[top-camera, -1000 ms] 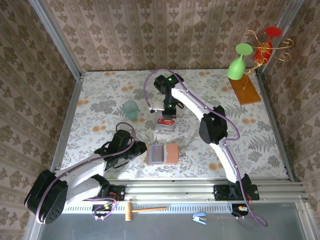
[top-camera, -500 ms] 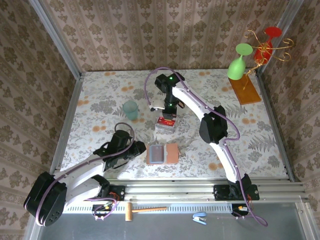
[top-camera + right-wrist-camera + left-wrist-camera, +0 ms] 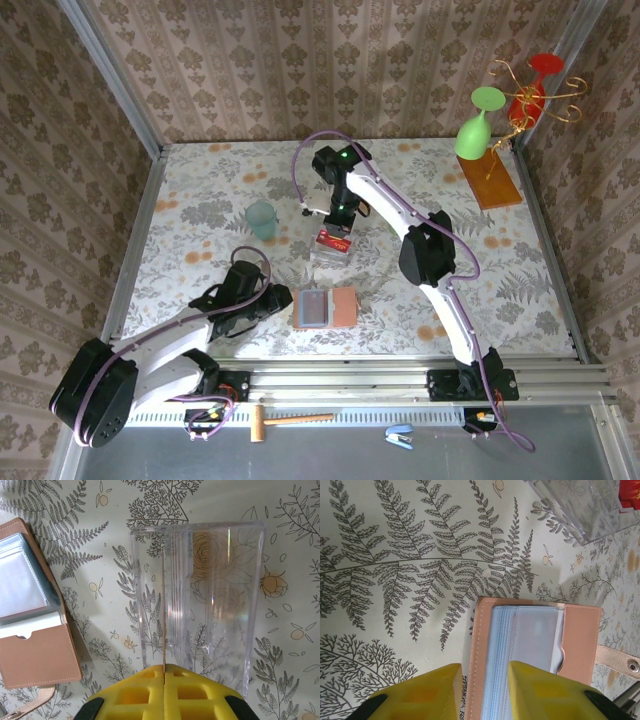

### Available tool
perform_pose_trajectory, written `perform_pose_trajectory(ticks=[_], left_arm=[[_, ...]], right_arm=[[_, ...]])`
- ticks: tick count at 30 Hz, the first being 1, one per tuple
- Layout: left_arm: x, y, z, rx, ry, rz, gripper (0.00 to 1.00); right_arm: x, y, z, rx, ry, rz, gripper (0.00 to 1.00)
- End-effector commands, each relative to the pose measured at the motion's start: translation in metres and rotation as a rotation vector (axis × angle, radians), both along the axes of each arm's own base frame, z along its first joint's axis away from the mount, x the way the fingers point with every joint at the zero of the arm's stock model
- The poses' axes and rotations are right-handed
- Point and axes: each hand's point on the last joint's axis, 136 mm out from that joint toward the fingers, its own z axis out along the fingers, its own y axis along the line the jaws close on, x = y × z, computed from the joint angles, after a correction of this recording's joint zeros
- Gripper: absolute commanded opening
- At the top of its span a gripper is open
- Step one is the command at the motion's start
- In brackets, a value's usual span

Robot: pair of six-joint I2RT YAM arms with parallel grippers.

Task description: Take the credit cards out of the card holder

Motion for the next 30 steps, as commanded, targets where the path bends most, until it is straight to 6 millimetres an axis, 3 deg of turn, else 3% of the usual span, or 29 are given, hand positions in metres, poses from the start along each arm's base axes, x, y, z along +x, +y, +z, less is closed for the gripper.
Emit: perform_pose_trajectory(ticks=[1, 11, 18, 22, 30], left_arm=[[0.0, 0.0, -0.001, -0.007, -0.007, -0.014, 0.3], [-0.001, 0.001, -0.002, -0.007, -0.002, -0.007, 0.29], [-0.003, 0.001, -0.003, -0.01, 0.004, -0.014, 0.29], [-0.003, 0.001, -0.002, -0.009, 0.007, -0.012, 0.29], [-0.003, 0.002, -0.002, -0.011, 0.005, -0.005, 0.29]], right_arm=[[-0.007, -0.004, -0.012, -0.04, 0.036, 0.028, 0.0], [-0.014, -0.005, -0.019, -0.057, 0.029, 0.245, 0.0], [-0.032, 0.002, -0.017, -0.007, 0.073, 0.355, 0.0], [-0.042, 0.006, -0.014, 0.018, 0.085, 0.398, 0.0], [-0.048, 0.003, -0.028, -0.006, 0.13, 0.401, 0.0]])
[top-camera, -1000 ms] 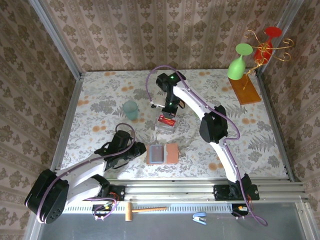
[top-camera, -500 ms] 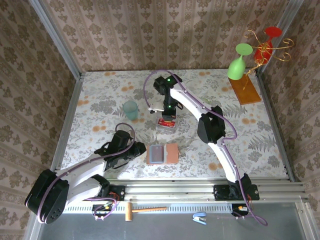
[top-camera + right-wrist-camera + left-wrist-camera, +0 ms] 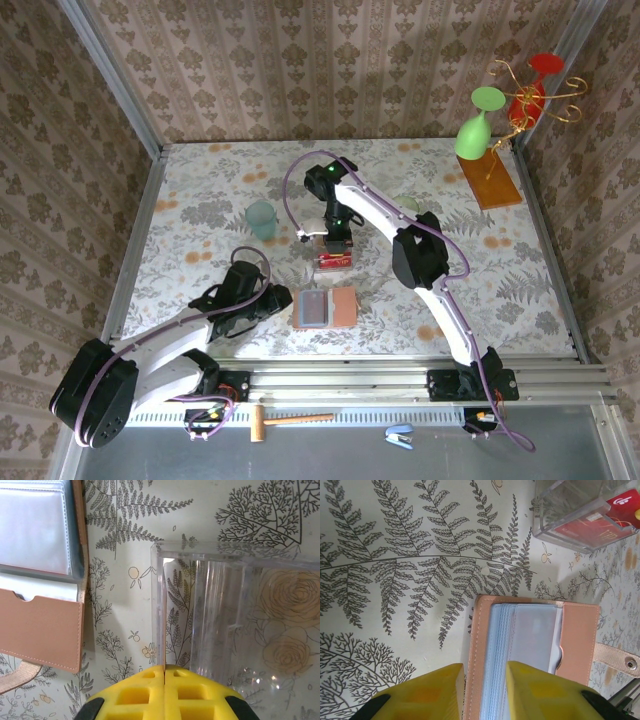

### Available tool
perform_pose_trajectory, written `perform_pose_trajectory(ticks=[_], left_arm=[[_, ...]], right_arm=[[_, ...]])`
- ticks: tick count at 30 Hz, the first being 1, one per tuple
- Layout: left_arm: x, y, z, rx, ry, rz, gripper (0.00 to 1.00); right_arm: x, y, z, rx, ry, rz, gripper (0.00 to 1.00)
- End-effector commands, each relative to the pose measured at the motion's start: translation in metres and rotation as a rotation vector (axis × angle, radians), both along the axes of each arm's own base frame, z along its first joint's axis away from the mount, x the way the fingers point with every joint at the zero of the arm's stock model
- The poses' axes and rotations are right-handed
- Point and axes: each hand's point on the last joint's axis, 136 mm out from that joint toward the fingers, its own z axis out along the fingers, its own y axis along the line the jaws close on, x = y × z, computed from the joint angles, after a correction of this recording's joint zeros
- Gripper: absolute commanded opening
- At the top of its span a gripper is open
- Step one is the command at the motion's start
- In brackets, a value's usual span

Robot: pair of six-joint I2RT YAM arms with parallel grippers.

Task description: Take the credit cards out of the card holder

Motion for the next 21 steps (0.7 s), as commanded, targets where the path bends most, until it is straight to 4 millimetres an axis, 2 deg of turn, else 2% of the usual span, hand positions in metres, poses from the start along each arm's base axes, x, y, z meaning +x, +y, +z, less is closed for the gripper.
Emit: perform_pose_trajectory(ticks=[1, 2, 5, 9, 13, 15, 21], left_arm=[[-0.002, 0.003, -0.002, -0.001, -0.001, 0.0, 0.29], [-0.003, 0.003, -0.002, 0.0, -0.001, -0.001, 0.29], [-0.002, 0.003, -0.001, 0.001, -0.003, 0.001, 0.29], [-0.001, 0.003, -0.001, 0.0, -0.007, 0.002, 0.29], [0.0, 0.002, -0.001, 0.001, -0.009, 0.0, 0.29], [-0.001, 0.002, -0.002, 0.001, -0.006, -0.002, 0.29], [0.001, 0.0, -0.002, -0.008, -0.006, -0.003, 0.29]], right_arm=[[-0.015, -0.004, 0.003, -0.01, 0.056, 0.023, 0.0], [-0.016, -0.003, 0.002, -0.01, 0.059, 0.021, 0.0], [-0.014, -0.002, 0.004, -0.008, 0.05, 0.014, 0.14], [-0.008, 0.0, 0.019, 0.022, 0.026, -0.022, 0.26], [0.005, 0.0, 0.035, 0.054, -0.028, -0.069, 0.28], [0.017, -0.002, 0.035, 0.038, -0.082, -0.105, 0.28], [0.034, 0.0, 0.039, 0.047, -0.154, -0.204, 0.28]])
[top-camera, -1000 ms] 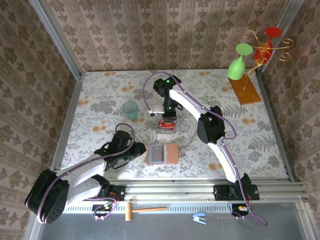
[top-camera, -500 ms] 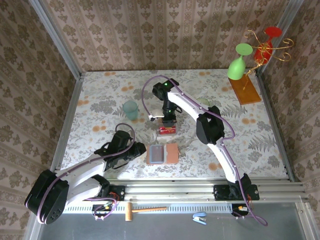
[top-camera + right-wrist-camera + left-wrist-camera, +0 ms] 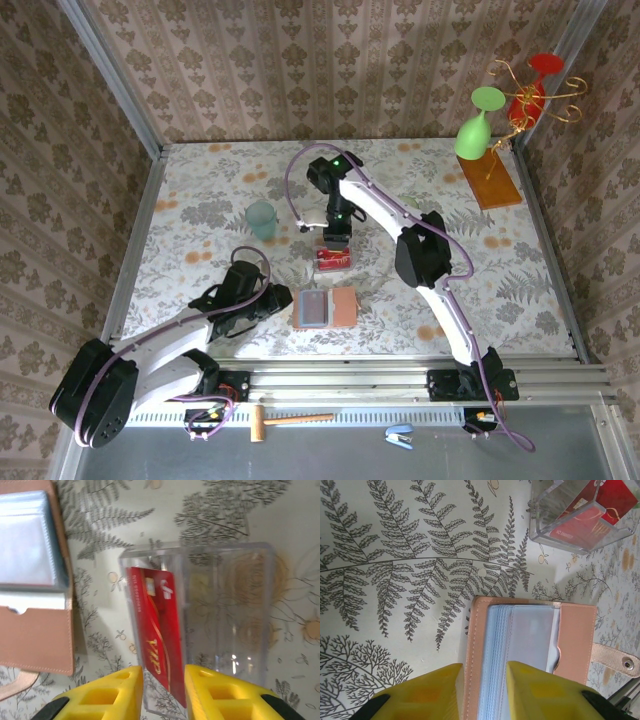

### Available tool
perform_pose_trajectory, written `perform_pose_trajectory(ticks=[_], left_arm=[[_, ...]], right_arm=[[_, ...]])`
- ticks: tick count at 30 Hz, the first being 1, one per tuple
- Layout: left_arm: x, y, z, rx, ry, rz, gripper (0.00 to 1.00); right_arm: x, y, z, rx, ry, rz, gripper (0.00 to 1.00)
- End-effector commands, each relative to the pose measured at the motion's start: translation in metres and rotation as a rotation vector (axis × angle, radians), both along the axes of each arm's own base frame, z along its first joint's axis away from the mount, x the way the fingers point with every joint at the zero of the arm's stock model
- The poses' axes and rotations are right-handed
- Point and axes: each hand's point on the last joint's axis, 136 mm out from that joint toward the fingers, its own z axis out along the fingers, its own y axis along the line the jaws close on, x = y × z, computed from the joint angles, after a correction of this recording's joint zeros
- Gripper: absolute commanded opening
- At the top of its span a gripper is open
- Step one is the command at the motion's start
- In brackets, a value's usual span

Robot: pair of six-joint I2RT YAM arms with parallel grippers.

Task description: Take the credit cards out of the card holder

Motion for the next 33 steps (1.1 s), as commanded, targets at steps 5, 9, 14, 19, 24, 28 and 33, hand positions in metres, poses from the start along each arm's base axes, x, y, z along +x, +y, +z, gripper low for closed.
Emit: perform_pose_trajectory(ticks=[5, 9, 14, 19, 24, 28, 33], left_arm=[[0.0, 0.001, -0.004, -0.002, -0.001, -0.004, 0.29], [0.001, -0.001, -0.003, -0.005, -0.006, -0.008, 0.29], [0.009, -0.006, 0.004, -0.006, -0.024, -0.017, 0.29], [0.016, -0.013, 0.013, -0.002, -0.04, -0.045, 0.29], [0.018, -0.019, 0.019, 0.006, -0.047, -0.081, 0.29], [0.017, -0.024, 0.019, -0.005, -0.035, -0.106, 0.28], [0.011, -0.029, 0.012, -0.011, -0.007, -0.131, 0.25]], right_arm=[[0.024, 0.001, 0.026, 0.032, -0.157, -0.136, 0.28], [0.027, 0.0, 0.028, 0.047, -0.185, -0.22, 0.29], [0.033, 0.003, 0.04, 0.117, -0.233, -0.42, 0.34], [0.024, -0.006, 0.047, 0.174, -0.241, -0.657, 0.37], [0.002, -0.016, 0.049, 0.227, -0.196, -0.926, 0.35], [-0.026, -0.009, 0.047, 0.296, -0.081, -1.08, 0.3], [-0.063, 0.01, 0.04, 0.336, 0.116, -1.214, 0.26]])
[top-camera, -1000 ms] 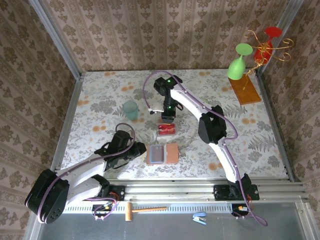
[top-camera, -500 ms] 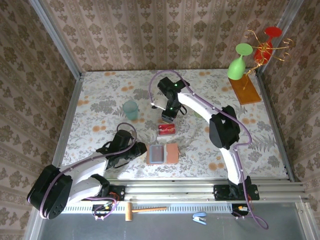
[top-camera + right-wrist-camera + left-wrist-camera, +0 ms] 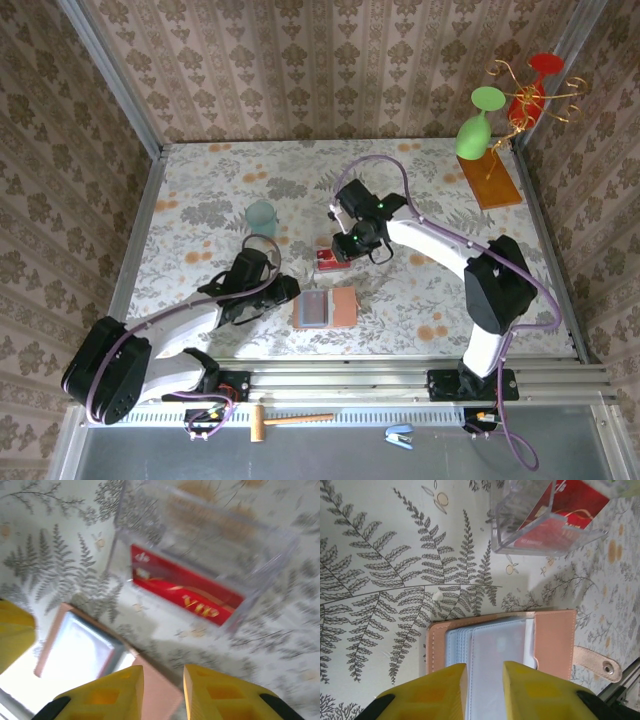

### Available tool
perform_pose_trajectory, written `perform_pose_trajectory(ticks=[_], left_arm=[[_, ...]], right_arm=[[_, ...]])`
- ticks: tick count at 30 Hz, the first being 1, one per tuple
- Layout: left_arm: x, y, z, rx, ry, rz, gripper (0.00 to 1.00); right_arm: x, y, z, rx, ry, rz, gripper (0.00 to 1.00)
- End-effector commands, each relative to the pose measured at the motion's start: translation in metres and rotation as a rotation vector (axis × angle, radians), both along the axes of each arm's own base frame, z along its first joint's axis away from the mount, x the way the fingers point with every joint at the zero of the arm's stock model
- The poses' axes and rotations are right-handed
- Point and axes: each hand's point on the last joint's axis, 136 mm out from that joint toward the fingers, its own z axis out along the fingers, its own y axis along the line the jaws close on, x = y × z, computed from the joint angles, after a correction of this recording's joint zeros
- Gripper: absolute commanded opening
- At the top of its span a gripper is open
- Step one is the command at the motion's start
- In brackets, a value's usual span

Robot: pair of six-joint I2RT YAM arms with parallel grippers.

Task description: Take the credit cards out of the card holder

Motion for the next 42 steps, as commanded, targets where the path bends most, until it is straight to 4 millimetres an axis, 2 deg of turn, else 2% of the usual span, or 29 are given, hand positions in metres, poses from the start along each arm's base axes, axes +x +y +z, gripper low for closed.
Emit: perform_pose_trajectory(ticks=[1, 5, 15, 20, 30, 42], left_arm=[[-0.006, -0.006, -0.001, -0.006, 0.01, -0.048, 0.25], [-0.016, -0.006, -0.012, -0.001, 0.04, -0.054, 0.23], [-0.035, 0.001, -0.027, 0.015, 0.07, -0.047, 0.14], [-0.037, 0.007, -0.029, 0.035, 0.064, -0.03, 0.12], [-0.042, 0.009, -0.038, 0.045, 0.09, -0.038, 0.11], [-0.044, 0.013, -0.043, 0.057, 0.097, -0.032, 0.12]], right_arm=[[-0.02, 0.028, 0.01, 0.166, 0.115, -0.141, 0.26], [-0.044, 0.041, 0.0, 0.225, 0.212, -0.198, 0.25], [-0.076, 0.064, -0.024, 0.344, 0.303, -0.271, 0.26], [-0.084, 0.065, -0.034, 0.337, 0.326, -0.282, 0.27], [-0.092, 0.076, -0.047, 0.38, 0.392, -0.298, 0.3], [-0.1, 0.079, -0.063, 0.359, 0.44, -0.301, 0.35]])
